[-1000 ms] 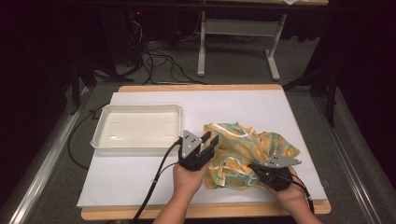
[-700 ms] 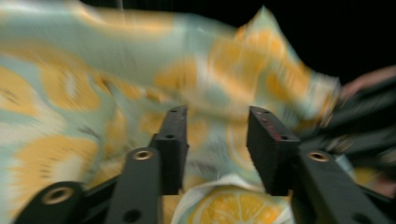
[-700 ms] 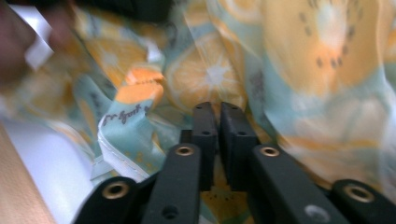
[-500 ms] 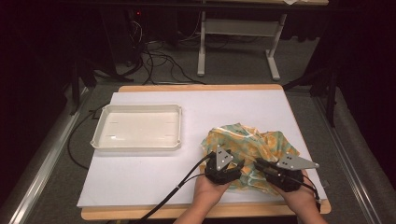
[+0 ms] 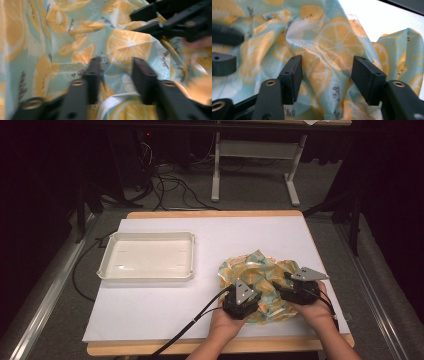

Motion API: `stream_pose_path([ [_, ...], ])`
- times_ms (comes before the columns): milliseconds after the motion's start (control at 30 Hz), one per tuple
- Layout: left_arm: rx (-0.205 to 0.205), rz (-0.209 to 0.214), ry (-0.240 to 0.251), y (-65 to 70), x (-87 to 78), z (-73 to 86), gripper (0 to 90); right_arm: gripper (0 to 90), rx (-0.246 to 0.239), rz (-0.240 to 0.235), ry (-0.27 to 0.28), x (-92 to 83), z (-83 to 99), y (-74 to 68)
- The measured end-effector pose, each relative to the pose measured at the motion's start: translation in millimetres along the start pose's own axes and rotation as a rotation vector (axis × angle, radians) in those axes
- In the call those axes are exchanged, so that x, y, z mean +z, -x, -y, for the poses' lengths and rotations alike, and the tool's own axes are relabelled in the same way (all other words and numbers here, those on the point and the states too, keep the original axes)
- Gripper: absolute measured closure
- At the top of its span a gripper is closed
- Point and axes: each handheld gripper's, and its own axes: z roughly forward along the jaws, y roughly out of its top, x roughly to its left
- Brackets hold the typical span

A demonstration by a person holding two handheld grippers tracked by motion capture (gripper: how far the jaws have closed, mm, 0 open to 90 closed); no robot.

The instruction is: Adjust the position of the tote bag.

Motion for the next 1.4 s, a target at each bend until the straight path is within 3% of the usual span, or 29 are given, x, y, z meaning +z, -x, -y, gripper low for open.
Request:
stream_pose_path([
  [67, 0.005, -0.012, 0.007, 0.4, -1.4, 1.6, 85.3, 54.4, 0.014, -0.011, 0.002, 2.6, -1.4, 1.0],
  [100, -0.002, 0.002, 0.007, -0.4, -2.3, 2.0, 90.0, 64.4, 0.011, -0.014, 0.005, 3.6, -1.6, 1.5],
  [200, 0.001, 0.028, 0.002, -2.2, -7.8, 3.5, 90.0, 86.1, 0.001, -0.035, 0.01, 5.5, -2.1, 1.9],
  [233, 0.003, 0.034, -0.001, -3.1, -11.2, 4.7, 90.0, 88.6, -0.001, -0.034, 0.011, 6.1, -2.5, 1.5],
  [400, -0.018, 0.065, -0.017, -6.0, -23.3, 14.9, 90.0, 90.0, 0.006, -0.016, 0.005, 8.2, -5.4, 4.3],
  [600, -0.002, 0.152, -0.049, 3.9, -40.5, 28.8, 90.0, 90.0, 0.03, 0.024, -0.02, 20.8, -12.9, 18.1],
  [700, 0.006, 0.156, -0.043, 3.3, -45.1, 31.7, 90.0, 90.0, 0.055, 0.08, -0.041, 26.8, -15.6, 31.6],
  [800, -0.013, 0.139, 0.005, -2.3, -48.4, 25.6, 90.0, 89.9, 0.073, 0.121, -0.06, 28.9, -16.5, 42.9],
  [867, 0.0, 0.13, 0.046, -4.1, -50.3, 14.9, 89.9, 83.2, 0.087, 0.096, -0.052, 26.9, -17.0, 44.3],
  [933, 0.003, 0.135, 0.075, -6.9, -49.8, 1.4, 75.3, 67.7, 0.088, 0.081, -0.019, 20.9, -18.7, 39.2],
  [1000, 0.012, 0.114, 0.11, -10.2, -48.0, -11.6, 67.3, 62.0, 0.073, 0.066, 0.021, 9.7, -20.9, 29.5],
  [1100, 0.011, 0.061, 0.128, -17.2, -40.5, -26.3, 55.9, 57.9, 0.094, 0.017, 0.106, -11.0, -21.3, 13.8],
  [1200, 0.01, 0.011, 0.122, -25.2, -28.4, -38.1, 46.5, 52.7, 0.094, -0.032, 0.131, -21.1, -18.6, -0.7],
  [1333, -0.016, -0.042, 0.073, -35.7, -10.3, -42.9, 42.2, 39.9, 0.088, -0.081, 0.121, -11.3, -17.0, -15.6],
  [1400, -0.02, -0.048, 0.058, -37.4, -6.6, -41.0, 43.1, 38.5, 0.062, -0.086, 0.091, -2.9, -16.5, -23.3],
])
